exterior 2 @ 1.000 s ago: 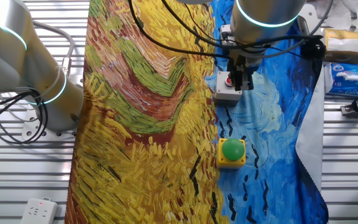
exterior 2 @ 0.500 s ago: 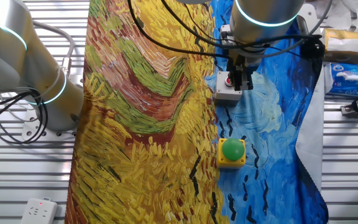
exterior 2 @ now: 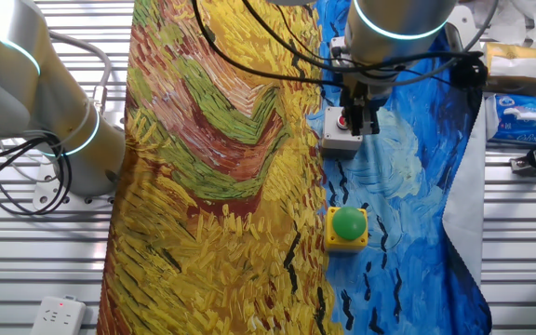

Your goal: Press three buttons from left to right in sequence

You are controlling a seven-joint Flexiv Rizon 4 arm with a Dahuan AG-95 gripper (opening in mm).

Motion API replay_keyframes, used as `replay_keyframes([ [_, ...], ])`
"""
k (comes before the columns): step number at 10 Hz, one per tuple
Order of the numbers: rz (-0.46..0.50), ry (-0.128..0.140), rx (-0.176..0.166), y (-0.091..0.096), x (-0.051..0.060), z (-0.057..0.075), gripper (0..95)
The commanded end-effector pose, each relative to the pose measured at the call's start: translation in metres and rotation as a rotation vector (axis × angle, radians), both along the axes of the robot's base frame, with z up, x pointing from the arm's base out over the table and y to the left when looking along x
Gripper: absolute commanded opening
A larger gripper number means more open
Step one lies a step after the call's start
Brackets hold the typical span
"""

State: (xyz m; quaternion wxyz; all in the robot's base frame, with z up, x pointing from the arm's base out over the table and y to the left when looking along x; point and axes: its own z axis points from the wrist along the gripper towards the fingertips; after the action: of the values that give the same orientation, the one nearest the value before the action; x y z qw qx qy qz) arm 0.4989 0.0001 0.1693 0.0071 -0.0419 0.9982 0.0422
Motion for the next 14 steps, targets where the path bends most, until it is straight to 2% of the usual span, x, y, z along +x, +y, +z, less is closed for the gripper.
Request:
replay_keyframes([
  [1,-0.007,0.001,0.002,0.0,0.0,0.0,0.0],
  [6,0.005,0.016,0.008,-0.005,-0.001,0.004,0.0],
  [9,0.023,0.05,0.01,-0.029,0.01,0.017,0.0],
  [10,0.027,0.05,0.007,-0.038,0.009,0.018,0.0],
  [12,0.05,0.031,0.022,-0.065,-0.005,0.004,0.0],
  [14,0.081,0.027,0.028,-0.093,-0.018,-0.002,0.0],
])
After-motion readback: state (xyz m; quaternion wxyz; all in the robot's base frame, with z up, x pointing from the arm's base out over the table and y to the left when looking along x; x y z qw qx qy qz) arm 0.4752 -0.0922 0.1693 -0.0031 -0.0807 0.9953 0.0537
